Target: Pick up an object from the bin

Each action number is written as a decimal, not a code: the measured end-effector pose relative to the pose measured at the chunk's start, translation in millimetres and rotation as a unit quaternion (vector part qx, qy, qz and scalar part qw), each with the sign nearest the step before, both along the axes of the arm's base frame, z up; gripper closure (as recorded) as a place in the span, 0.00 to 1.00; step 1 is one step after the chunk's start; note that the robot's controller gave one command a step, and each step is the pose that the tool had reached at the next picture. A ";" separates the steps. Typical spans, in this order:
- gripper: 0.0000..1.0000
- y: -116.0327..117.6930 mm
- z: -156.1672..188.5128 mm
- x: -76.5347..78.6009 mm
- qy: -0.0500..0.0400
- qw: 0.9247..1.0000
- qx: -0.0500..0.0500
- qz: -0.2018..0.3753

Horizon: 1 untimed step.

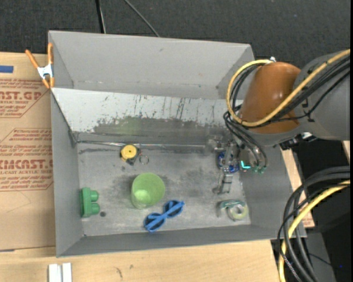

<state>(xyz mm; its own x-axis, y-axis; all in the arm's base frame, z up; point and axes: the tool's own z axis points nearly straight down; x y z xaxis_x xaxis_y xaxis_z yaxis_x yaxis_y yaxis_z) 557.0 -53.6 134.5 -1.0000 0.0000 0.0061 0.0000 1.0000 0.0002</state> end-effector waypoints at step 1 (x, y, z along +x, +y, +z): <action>0.00 -87.1 -67.4 -11.4 -0.001 0.998 0.001 0.066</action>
Offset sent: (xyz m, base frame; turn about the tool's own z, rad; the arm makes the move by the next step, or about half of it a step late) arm -0.0099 -0.0849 -0.0645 -0.1357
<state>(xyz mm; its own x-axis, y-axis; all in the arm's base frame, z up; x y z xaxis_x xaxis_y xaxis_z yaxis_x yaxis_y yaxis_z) 545.6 -140.7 67.1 -0.9913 -0.1315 0.0038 -0.1315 0.9913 0.0013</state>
